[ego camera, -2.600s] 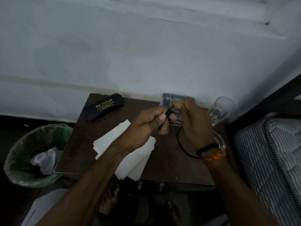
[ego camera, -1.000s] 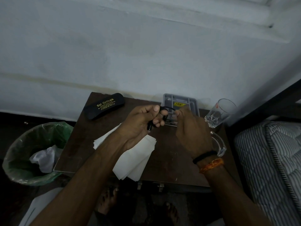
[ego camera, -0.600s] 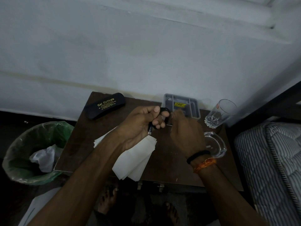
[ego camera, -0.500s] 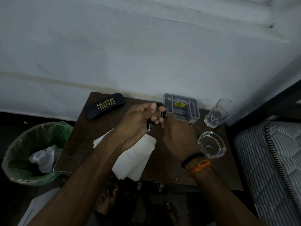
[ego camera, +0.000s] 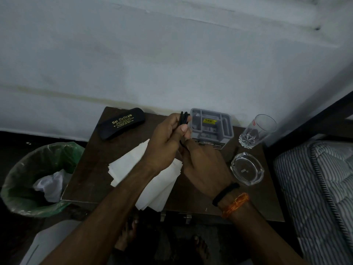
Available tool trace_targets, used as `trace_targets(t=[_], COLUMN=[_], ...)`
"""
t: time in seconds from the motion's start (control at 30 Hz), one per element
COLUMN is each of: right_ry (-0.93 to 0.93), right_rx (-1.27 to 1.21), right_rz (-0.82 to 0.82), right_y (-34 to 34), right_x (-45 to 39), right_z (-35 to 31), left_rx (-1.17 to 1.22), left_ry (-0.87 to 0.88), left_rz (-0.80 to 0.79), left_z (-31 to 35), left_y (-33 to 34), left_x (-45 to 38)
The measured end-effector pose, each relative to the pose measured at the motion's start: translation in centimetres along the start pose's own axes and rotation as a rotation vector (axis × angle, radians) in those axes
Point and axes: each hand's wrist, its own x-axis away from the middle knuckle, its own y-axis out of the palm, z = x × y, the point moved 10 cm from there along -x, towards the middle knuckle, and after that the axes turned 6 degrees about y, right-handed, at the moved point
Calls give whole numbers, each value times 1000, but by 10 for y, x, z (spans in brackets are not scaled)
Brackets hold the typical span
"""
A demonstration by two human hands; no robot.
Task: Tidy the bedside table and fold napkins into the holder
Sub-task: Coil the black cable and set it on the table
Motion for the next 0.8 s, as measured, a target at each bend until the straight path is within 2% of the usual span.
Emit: trace_targets(t=[0.17, 0.37, 0.5, 0.63, 0.8], right_ry=[-71, -97, -53, 44, 210], right_rx=[-57, 50, 85, 0, -26], right_rz=[89, 272, 393, 386, 160], right_y=[-21, -63, -85, -87, -47], right_x=[6, 3, -1, -8, -14], right_z=[-20, -16, 7, 37, 60], left_rx=[-213, -154, -116, 168, 390], left_ry=[51, -24, -82, -170, -197], left_rz=[4, -85, -231, -375, -314], left_z=[1, -12, -14, -8, -4], left_y=[-7, -3, 13, 32, 31], left_x=[1, 0, 3, 12, 9])
